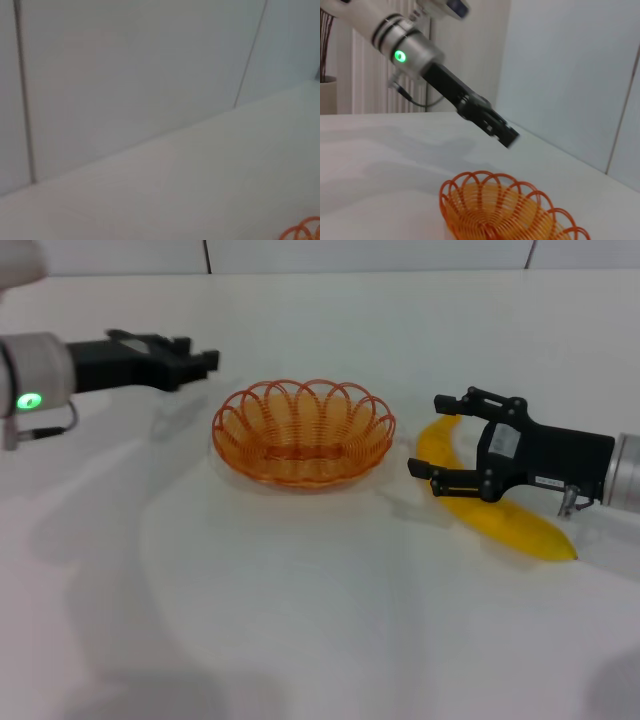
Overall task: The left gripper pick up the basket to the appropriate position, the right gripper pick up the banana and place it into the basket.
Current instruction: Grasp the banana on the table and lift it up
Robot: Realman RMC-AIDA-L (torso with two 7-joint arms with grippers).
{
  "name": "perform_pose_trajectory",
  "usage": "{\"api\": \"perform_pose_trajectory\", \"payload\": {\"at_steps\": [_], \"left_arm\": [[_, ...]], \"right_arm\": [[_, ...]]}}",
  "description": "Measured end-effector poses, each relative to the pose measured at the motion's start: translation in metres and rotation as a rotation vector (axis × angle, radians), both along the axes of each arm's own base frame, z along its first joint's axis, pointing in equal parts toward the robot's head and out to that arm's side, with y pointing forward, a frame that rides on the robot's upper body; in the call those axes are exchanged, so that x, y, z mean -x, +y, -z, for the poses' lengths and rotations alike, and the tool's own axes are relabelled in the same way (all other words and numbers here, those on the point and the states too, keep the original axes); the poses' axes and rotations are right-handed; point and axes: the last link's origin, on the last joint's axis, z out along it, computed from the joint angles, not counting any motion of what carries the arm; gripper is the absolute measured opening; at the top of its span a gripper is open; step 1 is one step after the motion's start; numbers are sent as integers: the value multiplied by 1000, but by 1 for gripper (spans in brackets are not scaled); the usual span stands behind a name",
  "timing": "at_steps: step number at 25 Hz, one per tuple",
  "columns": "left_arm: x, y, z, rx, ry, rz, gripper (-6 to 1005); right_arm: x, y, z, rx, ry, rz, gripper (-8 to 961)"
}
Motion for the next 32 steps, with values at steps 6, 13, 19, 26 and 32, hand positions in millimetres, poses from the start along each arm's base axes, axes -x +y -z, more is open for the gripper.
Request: {"api": "perform_pose_trajectory", "payload": {"at_steps": [6, 13, 19, 26, 32], "left_arm": [[33, -69, -27, -115, -134, 282, 432], [78, -127, -9, -124, -115, 320, 730], [92, -151, 11, -76, -104, 321, 878], [90, -149, 14, -79, -99, 338, 874], [91, -151, 16, -80, -96, 339, 875]], "right_arm": [[-7, -3, -8, -52, 35, 35, 743], [-19, -13, -13, -39, 42, 82, 738], [-30, -20, -16, 42, 25, 156, 733], [-30, -14, -10, 118, -6, 228, 728], [-30, -4, 0, 163, -30, 327, 724]]}}
